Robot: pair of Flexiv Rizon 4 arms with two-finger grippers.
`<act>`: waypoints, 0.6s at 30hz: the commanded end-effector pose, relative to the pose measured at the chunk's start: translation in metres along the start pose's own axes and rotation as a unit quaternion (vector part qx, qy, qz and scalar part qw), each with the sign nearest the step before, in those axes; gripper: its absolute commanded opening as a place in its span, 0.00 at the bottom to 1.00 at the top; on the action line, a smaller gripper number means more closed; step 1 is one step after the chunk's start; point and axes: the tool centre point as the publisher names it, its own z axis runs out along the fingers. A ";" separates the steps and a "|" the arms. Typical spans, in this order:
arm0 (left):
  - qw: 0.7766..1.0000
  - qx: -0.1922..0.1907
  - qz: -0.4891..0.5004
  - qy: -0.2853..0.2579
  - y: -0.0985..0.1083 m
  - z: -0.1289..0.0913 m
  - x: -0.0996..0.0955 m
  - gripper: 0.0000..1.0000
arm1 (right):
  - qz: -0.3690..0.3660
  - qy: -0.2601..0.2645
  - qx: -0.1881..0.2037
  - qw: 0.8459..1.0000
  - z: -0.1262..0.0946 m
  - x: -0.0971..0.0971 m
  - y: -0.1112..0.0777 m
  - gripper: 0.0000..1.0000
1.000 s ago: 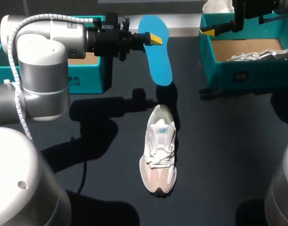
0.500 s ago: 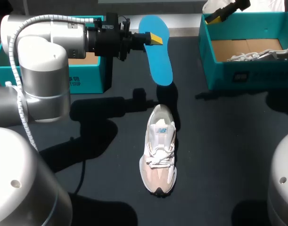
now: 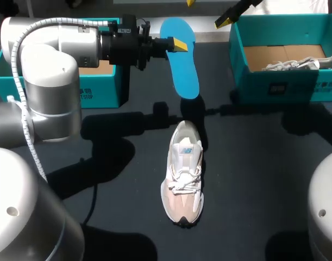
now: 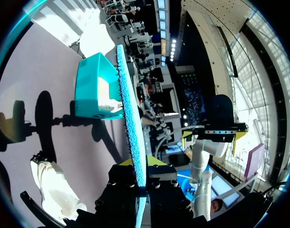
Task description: Take the shoe out of the shoebox, open the shoe tongue, remove and reinsert the insole, then place the shoe into the shoebox
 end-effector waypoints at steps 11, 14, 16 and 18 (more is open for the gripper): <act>1.000 0.000 0.000 0.000 0.001 -0.001 0.000 0.00 | -0.041 -0.160 0.037 0.986 0.007 0.005 -0.011 1.00; 1.000 0.000 0.000 0.000 0.001 -0.001 0.000 0.00 | -0.063 -0.191 0.036 0.979 0.010 0.001 -0.013 1.00; 1.000 0.000 0.000 0.000 0.001 -0.001 0.000 0.00 | -0.067 -0.201 0.032 0.977 0.012 0.001 -0.013 1.00; 1.000 0.000 0.000 0.000 0.001 -0.001 0.000 0.00 | -0.065 -0.203 0.028 0.977 0.016 0.002 -0.012 1.00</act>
